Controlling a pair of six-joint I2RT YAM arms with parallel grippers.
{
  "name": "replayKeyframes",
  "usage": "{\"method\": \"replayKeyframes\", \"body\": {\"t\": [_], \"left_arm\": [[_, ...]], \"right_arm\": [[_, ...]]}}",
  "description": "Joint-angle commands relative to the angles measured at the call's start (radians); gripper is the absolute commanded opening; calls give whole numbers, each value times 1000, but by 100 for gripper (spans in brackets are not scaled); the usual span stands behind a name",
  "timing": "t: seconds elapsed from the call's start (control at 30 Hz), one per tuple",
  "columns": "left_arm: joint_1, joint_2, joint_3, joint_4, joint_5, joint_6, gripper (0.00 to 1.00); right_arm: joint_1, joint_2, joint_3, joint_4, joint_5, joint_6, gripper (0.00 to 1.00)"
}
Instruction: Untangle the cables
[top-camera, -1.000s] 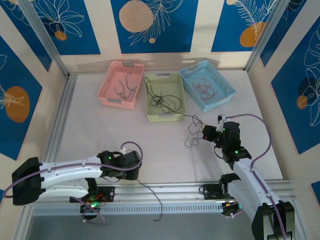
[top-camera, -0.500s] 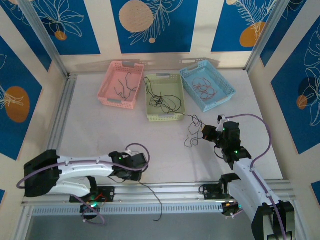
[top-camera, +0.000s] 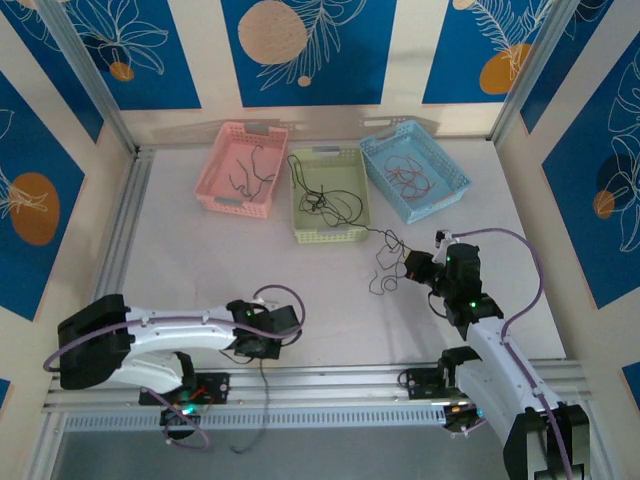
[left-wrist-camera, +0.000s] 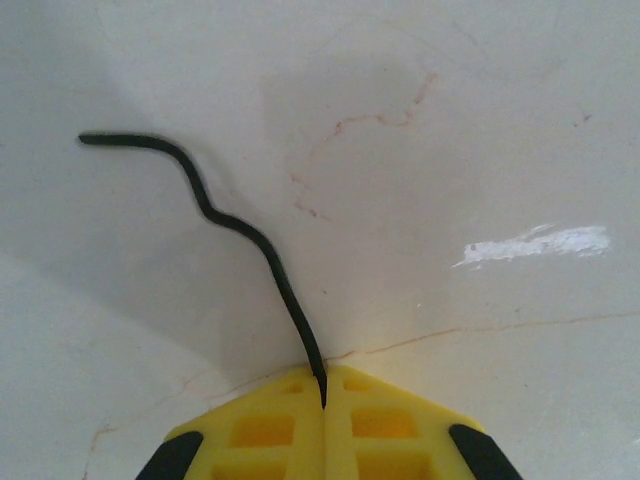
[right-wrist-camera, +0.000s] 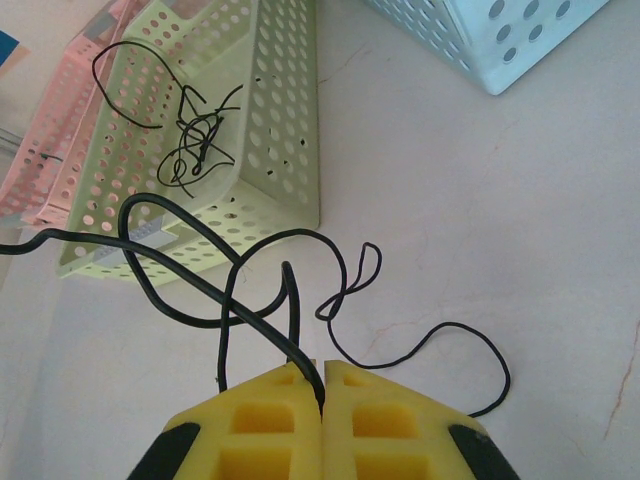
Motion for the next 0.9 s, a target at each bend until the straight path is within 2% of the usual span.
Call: {"method": "replayKeyframes", "body": {"t": [0.0,0.23,0.43,0.53,0.67,0.87], "left_arm": [[16,-9,24,188,-49,40,0],[122,-180,113,147,-31,172,0],[302,-263,258,125,39,319,0],[407,-210,370,134,99,390,0],[544,-65,543,184,178,452,0],[664,231,867,230,241,506,0]], "right_arm": [[-6,-16,-9,1,-18,9,0],[-5,-18,-9,-2,-13,10,0],[-5,-32,-11,-13,8,11,0],[-7,-55,-16,-26,35,16,0],[-10,-102,-30,-42,80,25,0],[-25,-115,-41,-45,85,36,0]]}}
